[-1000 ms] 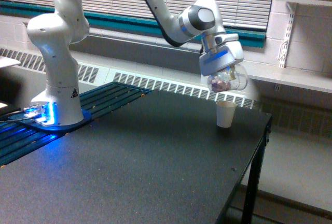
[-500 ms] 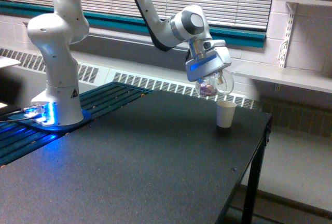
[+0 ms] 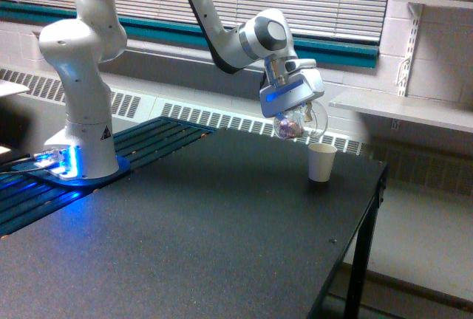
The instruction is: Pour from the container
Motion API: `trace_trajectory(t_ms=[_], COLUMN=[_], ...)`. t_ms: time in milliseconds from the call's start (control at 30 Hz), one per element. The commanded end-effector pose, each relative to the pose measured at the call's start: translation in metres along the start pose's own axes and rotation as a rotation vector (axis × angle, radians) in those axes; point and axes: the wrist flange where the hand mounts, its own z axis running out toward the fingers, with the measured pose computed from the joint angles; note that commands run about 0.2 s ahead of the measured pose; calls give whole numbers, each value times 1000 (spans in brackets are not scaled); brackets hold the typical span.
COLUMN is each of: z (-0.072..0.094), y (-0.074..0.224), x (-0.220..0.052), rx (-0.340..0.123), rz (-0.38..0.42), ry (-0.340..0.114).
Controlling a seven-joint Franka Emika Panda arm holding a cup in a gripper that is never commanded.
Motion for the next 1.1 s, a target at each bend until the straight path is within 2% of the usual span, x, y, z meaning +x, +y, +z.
trace_trajectory(t_ms=[33,367,833,1100], z=[-1,5,8,12], y=[-10,-20,-21,-21], x=[3,7,26,26], rx=[-1,-10,-40,-61], rz=[-52,-107,-132,-171], ry=[0,-16,-21,-49])
